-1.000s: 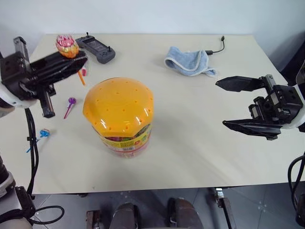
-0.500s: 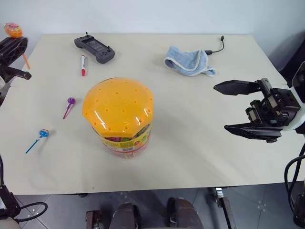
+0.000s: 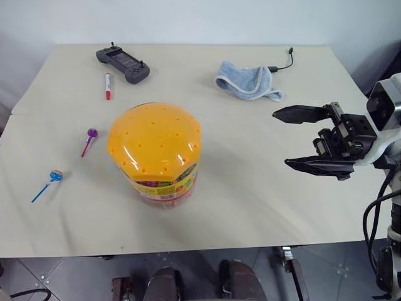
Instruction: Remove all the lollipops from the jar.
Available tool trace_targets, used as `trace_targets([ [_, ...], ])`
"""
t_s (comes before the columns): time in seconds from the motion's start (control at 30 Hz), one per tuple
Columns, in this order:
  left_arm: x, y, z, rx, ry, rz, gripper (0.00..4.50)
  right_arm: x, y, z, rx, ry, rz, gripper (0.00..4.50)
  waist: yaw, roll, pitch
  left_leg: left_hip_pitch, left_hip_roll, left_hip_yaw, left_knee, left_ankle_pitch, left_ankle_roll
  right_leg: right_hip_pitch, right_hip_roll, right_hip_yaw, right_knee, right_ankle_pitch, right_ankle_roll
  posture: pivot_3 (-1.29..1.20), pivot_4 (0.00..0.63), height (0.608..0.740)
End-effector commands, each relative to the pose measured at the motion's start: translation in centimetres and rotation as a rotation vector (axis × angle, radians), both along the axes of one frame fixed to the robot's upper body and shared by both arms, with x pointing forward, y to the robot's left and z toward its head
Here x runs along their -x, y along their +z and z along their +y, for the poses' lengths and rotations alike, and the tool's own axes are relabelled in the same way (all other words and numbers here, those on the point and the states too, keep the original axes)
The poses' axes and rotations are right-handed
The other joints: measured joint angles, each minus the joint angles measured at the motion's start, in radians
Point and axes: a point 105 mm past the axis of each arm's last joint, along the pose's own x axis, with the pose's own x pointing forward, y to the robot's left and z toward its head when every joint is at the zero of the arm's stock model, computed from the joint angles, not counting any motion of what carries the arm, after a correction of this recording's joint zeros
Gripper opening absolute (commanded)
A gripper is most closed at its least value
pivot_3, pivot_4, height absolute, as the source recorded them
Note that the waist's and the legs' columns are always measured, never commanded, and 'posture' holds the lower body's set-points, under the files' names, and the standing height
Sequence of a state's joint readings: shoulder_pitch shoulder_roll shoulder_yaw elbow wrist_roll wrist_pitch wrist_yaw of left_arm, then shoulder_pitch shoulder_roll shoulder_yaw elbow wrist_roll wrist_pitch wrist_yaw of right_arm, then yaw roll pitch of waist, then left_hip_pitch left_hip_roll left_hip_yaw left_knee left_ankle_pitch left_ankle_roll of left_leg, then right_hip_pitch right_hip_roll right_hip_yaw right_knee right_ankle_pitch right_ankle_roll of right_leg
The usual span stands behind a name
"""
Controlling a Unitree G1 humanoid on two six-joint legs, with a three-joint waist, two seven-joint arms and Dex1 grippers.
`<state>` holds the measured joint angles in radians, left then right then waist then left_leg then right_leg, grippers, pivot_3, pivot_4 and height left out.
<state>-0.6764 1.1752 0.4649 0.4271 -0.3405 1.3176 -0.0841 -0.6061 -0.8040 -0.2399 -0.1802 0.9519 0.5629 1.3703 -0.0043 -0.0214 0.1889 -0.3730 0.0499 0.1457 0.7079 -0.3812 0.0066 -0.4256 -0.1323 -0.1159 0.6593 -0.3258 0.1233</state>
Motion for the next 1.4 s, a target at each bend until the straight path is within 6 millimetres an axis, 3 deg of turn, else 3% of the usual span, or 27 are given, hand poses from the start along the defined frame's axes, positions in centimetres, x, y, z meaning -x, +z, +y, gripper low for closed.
trace_targets([
  [0.03,0.7,0.0,1.5,-0.042,0.021,0.053,0.06,0.0,0.5,-0.1,-0.016,-0.004,-0.037,4.50,0.000,0.000,0.000,0.000,0.000,0.000,0.000,0.000,0.000,0.000,0.000,0.000,0.000,0.000,0.000,0.00,0.150,0.740],
  [0.23,-0.5,-1.4,1.4,-0.008,-0.043,0.087,0.06,-0.1,0.5,0.1,-0.016,-0.012,-0.041,4.50,0.003,-0.001,-0.001,0.000,0.000,0.001,0.001,0.000,0.000,0.000,0.000,0.000,0.000,0.000,0.000,0.00,0.150,0.740],
  [0.27,-0.8,-1.4,1.4,0.002,-0.048,0.078,0.55,-0.1,0.6,0.1,-0.017,-0.017,-0.042,4.50,0.003,-0.001,-0.001,0.000,0.000,0.001,0.001,0.000,0.000,0.000,0.000,0.000,0.000,0.000,0.000,0.00,0.150,0.740],
  [0.7,-1.7,0.4,-0.3,0.014,-0.162,0.039,4.33,-0.5,0.9,0.3,-0.014,-0.049,-0.055,4.50,-0.008,-0.002,-0.001,0.000,0.000,0.001,0.000,0.000,0.000,-0.001,0.000,-0.001,0.001,0.000,0.000,0.00,0.150,0.740],
  [0.77,-2.0,1.0,-1.1,0.013,-0.210,0.011,4.48,-0.5,0.9,0.3,-0.013,-0.050,-0.056,4.50,-0.007,-0.002,-0.001,0.000,0.000,0.001,0.000,0.000,0.000,-0.001,-0.001,-0.001,0.001,0.000,0.000,0.00,0.150,0.740],
  [0.87,-4.3,5.8,-6.4,-0.099,-0.632,-0.379,4.48,-0.7,0.8,0.3,-0.006,-0.058,-0.054,4.50,-0.010,-0.001,-0.001,0.000,0.000,0.001,0.001,0.000,0.000,-0.001,-0.001,-0.001,0.002,0.000,0.000,0.00,0.150,0.740],
  [0.97,-3.4,7.9,-9.8,-0.198,-0.878,-0.592,4.48,-0.9,0.7,0.1,0.000,-0.069,-0.053,4.50,-0.005,-0.002,-0.001,-0.001,0.001,0.000,0.004,0.000,0.000,-0.001,-0.002,-0.002,0.002,0.000,0.000,0.00,0.150,0.740],
  [1.0,-2.4,7.8,-12.3,-0.243,-1.056,-0.679,4.48,-1.1,0.2,-0.1,0.010,-0.083,-0.041,4.50,-0.006,-0.002,-0.001,-0.002,0.001,0.001,0.004,0.000,0.000,-0.001,-0.002,-0.002,0.001,0.000,0.000,0.00,0.150,0.740],
  [1.07,-0.4,6.8,-15.1,-0.289,-1.258,-0.749,4.48,-1.5,-0.5,-0.4,0.029,-0.100,-0.022,4.50,-0.008,-0.002,-0.001,-0.001,0.001,0.001,0.004,0.000,0.000,-0.001,-0.002,-0.001,0.002,0.000,0.000,0.00,0.150,0.740],
  [1.17,1.4,3.1,-17.4,-0.152,-1.365,-0.694,4.48,-1.7,-2.4,-1.2,0.089,-0.117,0.006,4.50,-0.013,-0.002,-0.001,-0.001,0.001,0.001,0.003,-0.001,0.000,-0.001,-0.002,-0.001,0.001,0.000,0.000,0.00,0.150,0.740],
  [1.4,4.3,-2.6,-18.6,0.049,-1.372,-0.589,4.48,-1.7,-5.5,-2.2,0.175,-0.122,0.069,4.50,-0.019,-0.002,-0.001,0.000,0.001,0.001,0.003,-0.001,0.001,-0.001,-0.003,0.000,0.001,0.000,0.000,0.00,0.150,0.740],
])
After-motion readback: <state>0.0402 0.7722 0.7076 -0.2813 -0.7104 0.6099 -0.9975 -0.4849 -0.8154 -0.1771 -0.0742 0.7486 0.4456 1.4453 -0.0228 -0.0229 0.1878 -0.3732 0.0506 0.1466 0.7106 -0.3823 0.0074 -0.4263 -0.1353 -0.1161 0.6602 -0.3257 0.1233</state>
